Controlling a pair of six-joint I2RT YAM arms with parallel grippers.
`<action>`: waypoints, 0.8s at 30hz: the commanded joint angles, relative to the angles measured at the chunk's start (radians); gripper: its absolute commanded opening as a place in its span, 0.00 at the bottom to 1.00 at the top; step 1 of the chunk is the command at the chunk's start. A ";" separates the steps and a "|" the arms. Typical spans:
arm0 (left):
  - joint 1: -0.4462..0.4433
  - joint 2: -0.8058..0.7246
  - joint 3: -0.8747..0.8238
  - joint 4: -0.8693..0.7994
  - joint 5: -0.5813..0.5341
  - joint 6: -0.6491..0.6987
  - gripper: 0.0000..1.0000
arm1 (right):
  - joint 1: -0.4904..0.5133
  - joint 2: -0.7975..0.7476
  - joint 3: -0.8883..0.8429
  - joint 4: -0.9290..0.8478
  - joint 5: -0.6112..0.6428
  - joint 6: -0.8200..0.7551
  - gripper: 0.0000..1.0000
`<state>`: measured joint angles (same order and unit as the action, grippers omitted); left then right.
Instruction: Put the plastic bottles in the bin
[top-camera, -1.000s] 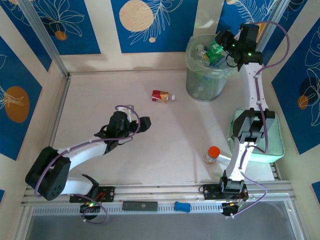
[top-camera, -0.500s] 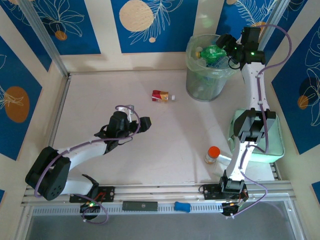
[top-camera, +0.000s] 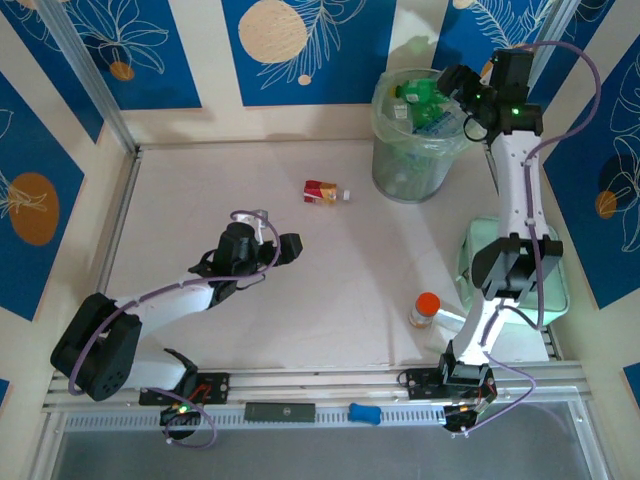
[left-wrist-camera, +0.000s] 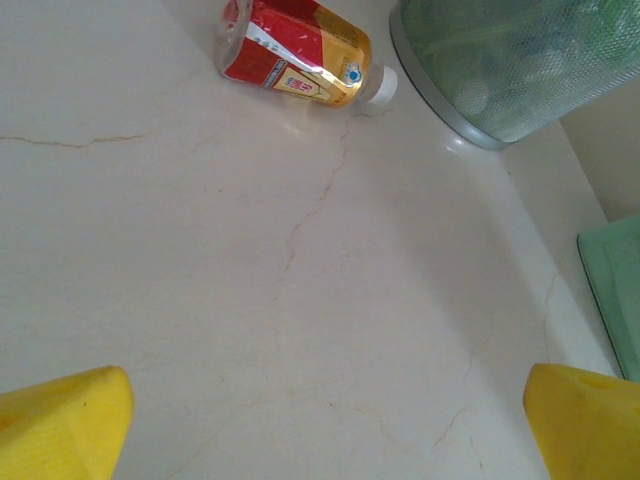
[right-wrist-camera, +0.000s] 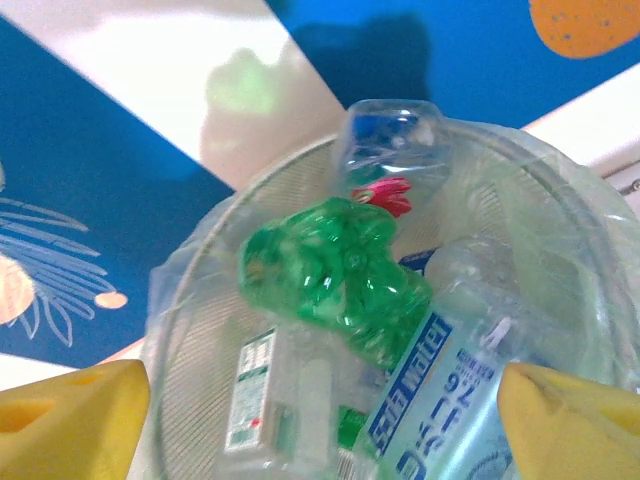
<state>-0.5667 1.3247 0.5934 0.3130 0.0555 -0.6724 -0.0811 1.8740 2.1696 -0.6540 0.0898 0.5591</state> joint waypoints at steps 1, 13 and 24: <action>0.008 -0.024 0.018 -0.020 -0.043 0.024 1.00 | 0.046 -0.094 -0.081 0.070 -0.043 -0.092 0.90; 0.116 -0.074 0.037 -0.087 -0.117 0.035 1.00 | 0.320 -0.285 -0.475 0.211 -0.157 -0.276 0.90; 0.244 -0.147 0.004 -0.148 -0.101 0.000 1.00 | 0.500 -0.045 -0.423 0.090 -0.213 -0.427 0.92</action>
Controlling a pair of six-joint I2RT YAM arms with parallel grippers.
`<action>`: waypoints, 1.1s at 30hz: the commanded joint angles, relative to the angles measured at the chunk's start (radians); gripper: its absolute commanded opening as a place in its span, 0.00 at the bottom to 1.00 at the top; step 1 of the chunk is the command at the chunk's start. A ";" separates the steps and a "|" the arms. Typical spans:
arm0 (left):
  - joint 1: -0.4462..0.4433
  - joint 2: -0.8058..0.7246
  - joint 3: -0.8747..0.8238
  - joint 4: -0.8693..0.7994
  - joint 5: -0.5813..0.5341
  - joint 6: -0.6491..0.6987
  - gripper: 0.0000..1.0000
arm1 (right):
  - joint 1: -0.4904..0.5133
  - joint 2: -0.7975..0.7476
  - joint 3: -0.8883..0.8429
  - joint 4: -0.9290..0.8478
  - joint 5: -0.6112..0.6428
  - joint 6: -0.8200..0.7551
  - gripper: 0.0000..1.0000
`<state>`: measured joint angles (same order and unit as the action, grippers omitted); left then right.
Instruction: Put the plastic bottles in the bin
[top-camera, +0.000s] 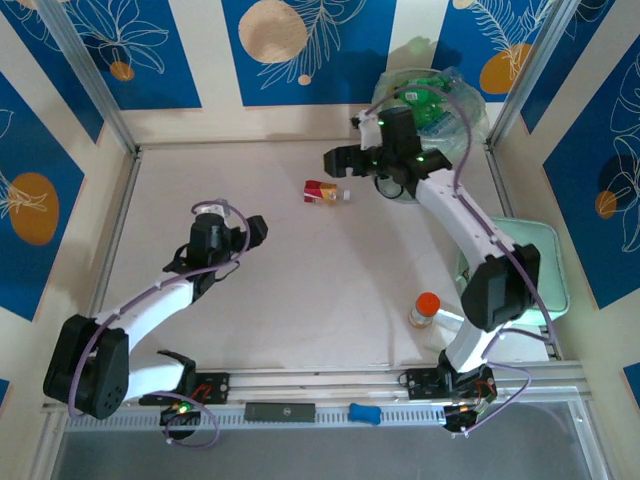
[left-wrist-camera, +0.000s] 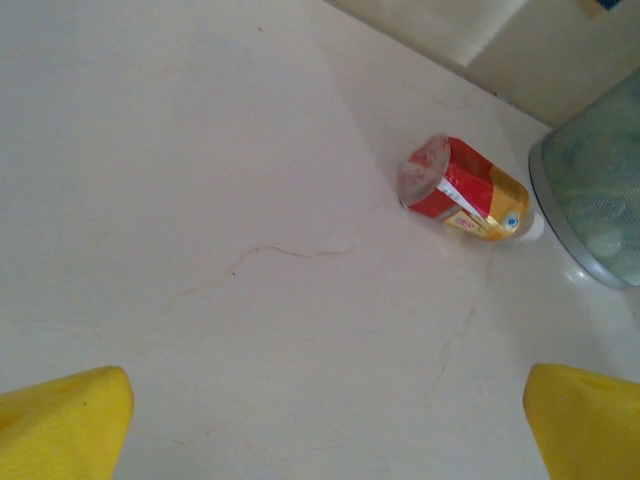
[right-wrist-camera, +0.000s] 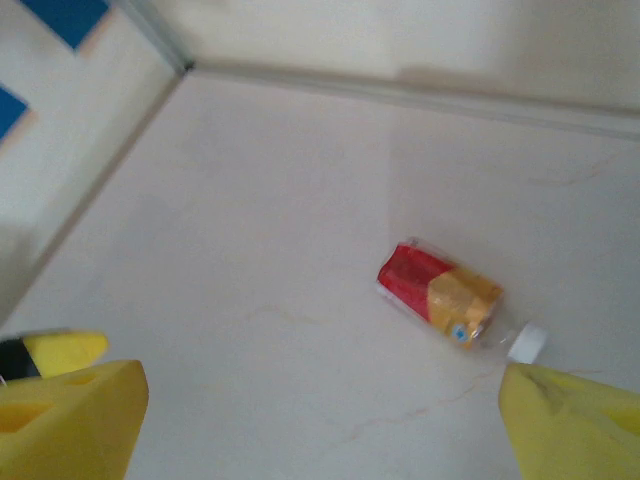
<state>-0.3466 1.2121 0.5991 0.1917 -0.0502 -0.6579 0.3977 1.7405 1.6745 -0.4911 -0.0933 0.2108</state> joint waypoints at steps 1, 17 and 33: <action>0.029 -0.042 -0.008 -0.032 0.008 -0.015 1.00 | 0.030 0.123 0.106 -0.100 -0.022 -0.092 0.92; 0.045 -0.142 -0.031 -0.107 0.033 0.035 0.99 | 0.099 0.654 0.626 -0.286 0.260 -0.255 0.99; 0.049 -0.168 -0.055 -0.083 0.082 0.032 1.00 | 0.092 0.844 0.791 -0.376 0.214 -0.300 0.99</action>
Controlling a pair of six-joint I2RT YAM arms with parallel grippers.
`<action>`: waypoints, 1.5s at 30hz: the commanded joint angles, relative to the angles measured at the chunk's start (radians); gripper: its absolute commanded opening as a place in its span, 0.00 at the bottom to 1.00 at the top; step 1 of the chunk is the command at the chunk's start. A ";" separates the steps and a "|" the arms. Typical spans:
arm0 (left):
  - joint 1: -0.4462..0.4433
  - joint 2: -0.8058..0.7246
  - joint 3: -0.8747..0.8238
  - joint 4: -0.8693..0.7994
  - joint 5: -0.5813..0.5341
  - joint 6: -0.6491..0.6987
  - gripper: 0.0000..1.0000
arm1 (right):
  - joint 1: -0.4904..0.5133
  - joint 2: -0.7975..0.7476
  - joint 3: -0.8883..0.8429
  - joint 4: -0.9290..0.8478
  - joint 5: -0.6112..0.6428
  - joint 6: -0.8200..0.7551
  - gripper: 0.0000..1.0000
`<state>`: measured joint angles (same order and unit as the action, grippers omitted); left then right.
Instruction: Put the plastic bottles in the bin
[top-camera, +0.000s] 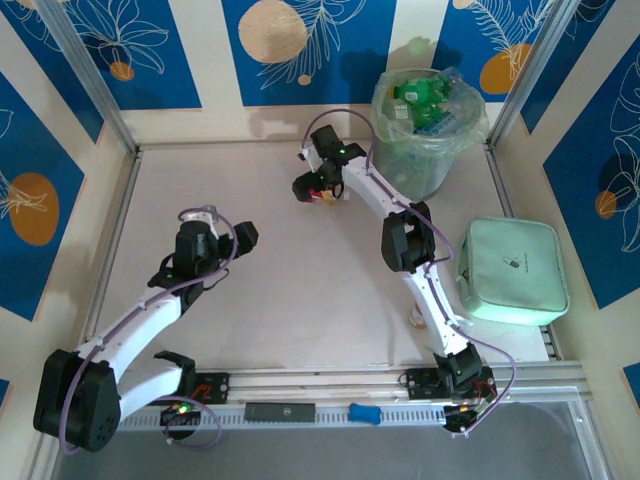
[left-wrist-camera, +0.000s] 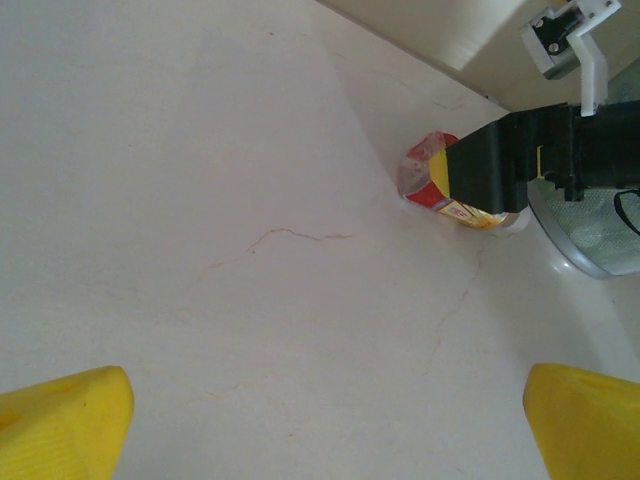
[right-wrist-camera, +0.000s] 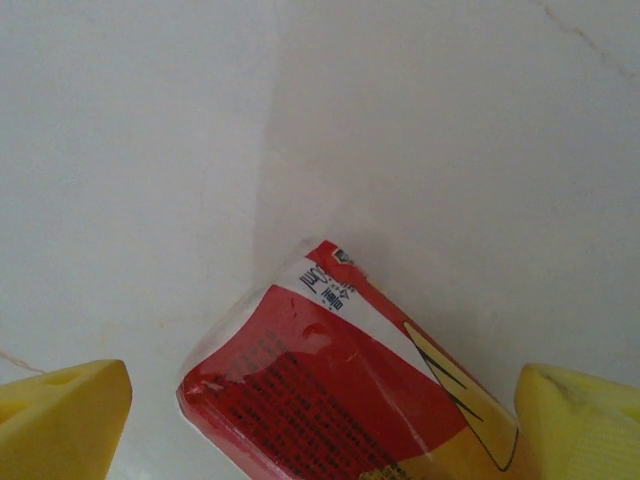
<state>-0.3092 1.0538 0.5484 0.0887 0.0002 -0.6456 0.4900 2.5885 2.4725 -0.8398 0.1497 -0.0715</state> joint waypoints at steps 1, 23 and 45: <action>0.012 -0.008 -0.004 0.022 0.035 0.019 1.00 | 0.000 -0.005 -0.012 -0.032 -0.032 -0.019 0.99; 0.010 0.015 -0.018 0.067 0.058 -0.008 1.00 | 0.044 -0.171 -0.339 0.062 0.011 -0.037 0.81; 0.009 0.067 -0.012 0.140 0.122 -0.072 1.00 | -0.004 -0.643 -0.688 0.354 -0.289 0.175 0.48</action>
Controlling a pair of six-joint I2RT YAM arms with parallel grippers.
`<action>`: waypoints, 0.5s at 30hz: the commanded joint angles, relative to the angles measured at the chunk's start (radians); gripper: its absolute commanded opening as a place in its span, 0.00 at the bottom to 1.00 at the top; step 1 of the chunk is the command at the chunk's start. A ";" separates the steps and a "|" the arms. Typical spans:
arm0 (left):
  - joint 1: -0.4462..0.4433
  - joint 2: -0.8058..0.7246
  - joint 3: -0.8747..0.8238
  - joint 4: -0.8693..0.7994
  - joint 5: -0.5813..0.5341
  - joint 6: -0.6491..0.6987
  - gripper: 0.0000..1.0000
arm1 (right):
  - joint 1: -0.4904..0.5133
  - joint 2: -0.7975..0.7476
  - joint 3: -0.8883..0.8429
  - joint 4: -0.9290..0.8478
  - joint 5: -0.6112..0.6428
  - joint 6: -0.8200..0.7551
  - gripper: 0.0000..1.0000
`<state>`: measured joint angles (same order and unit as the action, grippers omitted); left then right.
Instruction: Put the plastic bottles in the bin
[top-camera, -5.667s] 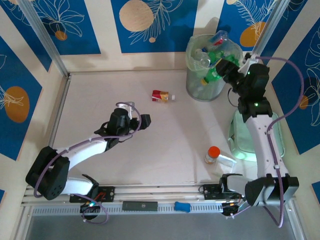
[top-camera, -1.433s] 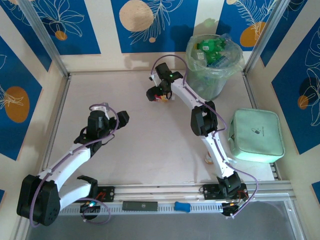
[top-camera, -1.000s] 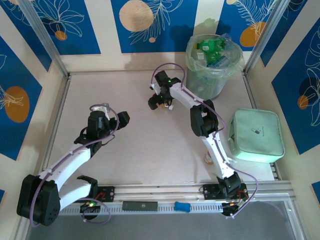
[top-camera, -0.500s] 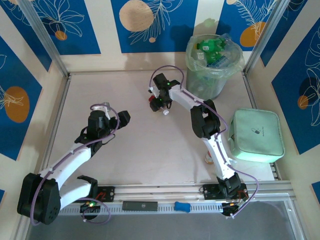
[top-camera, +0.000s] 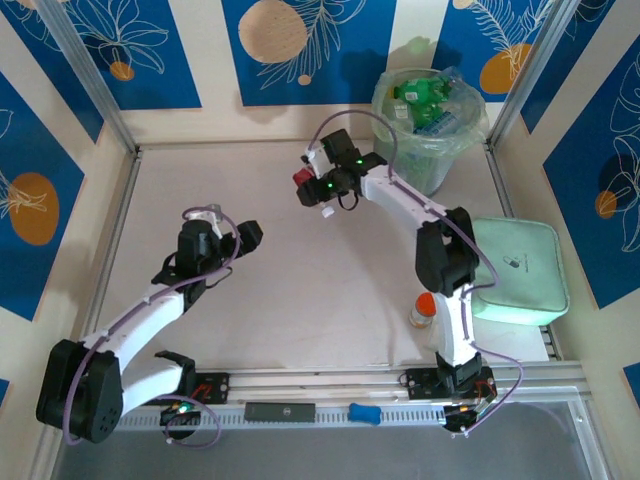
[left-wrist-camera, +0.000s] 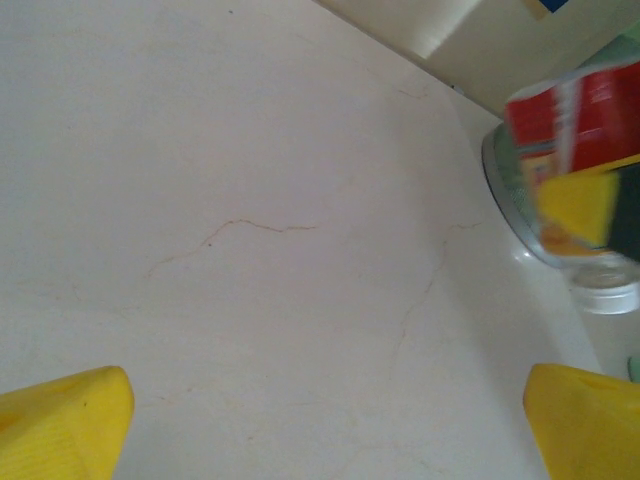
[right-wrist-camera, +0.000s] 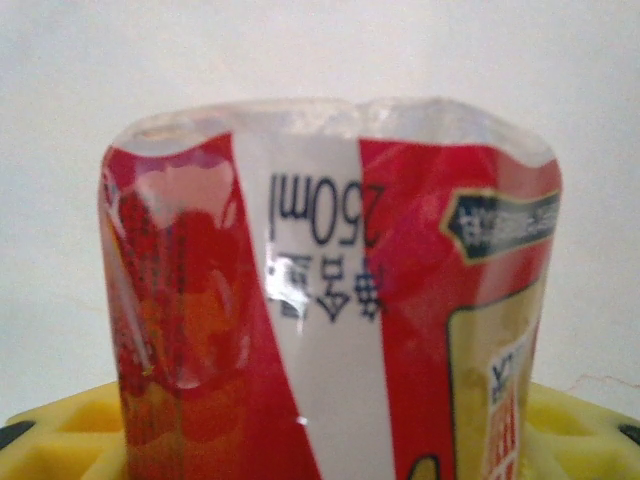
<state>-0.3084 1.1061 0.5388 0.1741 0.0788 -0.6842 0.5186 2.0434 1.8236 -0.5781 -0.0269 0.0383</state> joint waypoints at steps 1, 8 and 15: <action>0.007 0.021 -0.001 0.064 0.052 -0.041 1.00 | -0.045 -0.134 -0.058 0.113 -0.128 0.082 0.47; -0.022 0.085 0.040 0.101 0.093 -0.056 1.00 | -0.193 -0.340 -0.140 0.209 -0.213 0.256 0.45; -0.073 0.144 0.080 0.120 0.108 -0.038 1.00 | -0.361 -0.436 -0.098 0.178 -0.206 0.333 0.44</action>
<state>-0.3584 1.2339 0.5827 0.2554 0.1574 -0.7280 0.1925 1.6390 1.7000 -0.3882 -0.2173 0.3107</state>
